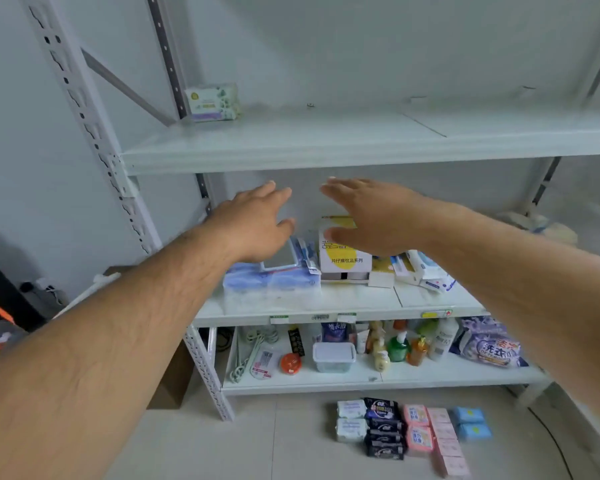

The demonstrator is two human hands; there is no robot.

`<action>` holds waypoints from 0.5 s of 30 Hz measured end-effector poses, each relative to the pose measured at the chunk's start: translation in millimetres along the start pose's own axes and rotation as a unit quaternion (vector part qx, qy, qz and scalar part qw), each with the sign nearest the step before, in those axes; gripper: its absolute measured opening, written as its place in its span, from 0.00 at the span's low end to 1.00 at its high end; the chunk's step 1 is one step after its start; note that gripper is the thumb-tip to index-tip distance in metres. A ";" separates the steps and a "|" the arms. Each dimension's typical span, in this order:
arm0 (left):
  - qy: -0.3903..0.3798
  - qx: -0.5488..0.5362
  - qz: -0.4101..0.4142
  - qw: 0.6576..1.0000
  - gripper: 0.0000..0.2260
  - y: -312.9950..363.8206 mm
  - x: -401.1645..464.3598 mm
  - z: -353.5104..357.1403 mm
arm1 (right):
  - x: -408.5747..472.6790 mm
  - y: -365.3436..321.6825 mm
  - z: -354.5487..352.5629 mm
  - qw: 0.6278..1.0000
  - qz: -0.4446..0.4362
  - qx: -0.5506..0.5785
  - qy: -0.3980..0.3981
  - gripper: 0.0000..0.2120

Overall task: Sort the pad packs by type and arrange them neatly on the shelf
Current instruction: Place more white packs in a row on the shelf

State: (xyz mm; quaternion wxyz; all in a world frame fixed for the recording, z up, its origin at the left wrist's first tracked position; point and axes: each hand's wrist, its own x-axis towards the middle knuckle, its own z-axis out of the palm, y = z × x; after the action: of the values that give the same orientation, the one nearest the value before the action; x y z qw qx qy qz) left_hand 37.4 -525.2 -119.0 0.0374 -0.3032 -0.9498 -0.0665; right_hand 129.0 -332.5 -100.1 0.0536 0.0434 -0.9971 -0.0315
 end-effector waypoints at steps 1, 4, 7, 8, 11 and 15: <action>-0.011 -0.001 -0.001 1.000 0.29 4.3 -11.9 11.0 | -15.9 0.0 10.6 1.000 0.004 0.004 -0.010 0.37; -0.048 -0.009 -0.015 0.999 0.29 18.2 -43.9 50.3 | -59.0 0.7 47.9 0.999 0.020 0.015 -0.044 0.36; -0.089 -0.014 -0.020 0.996 0.29 38.8 -65.3 92.6 | -95.8 10.7 92.0 0.995 0.036 0.034 -0.091 0.37; -0.101 -0.016 -0.020 0.995 0.29 48.8 -71.1 106.4 | -107.8 16.6 107.2 0.992 0.043 0.042 -0.109 0.37; -0.124 -0.031 -0.021 0.992 0.28 83.6 -84.5 147.2 | -142.4 39.4 147.7 0.982 0.071 0.072 -0.159 0.36; -0.186 -0.049 -0.023 0.981 0.28 123.7 -96.8 211.3 | -185.3 75.0 197.5 0.967 0.095 0.093 -0.217 0.36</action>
State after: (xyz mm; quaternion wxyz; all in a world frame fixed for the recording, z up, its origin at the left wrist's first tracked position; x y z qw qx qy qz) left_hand 181.5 -449.1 -325.7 -0.1569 -0.2899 -0.9424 -0.0563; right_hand 284.6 -229.9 -310.3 -0.1658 -0.0549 -0.9829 0.0583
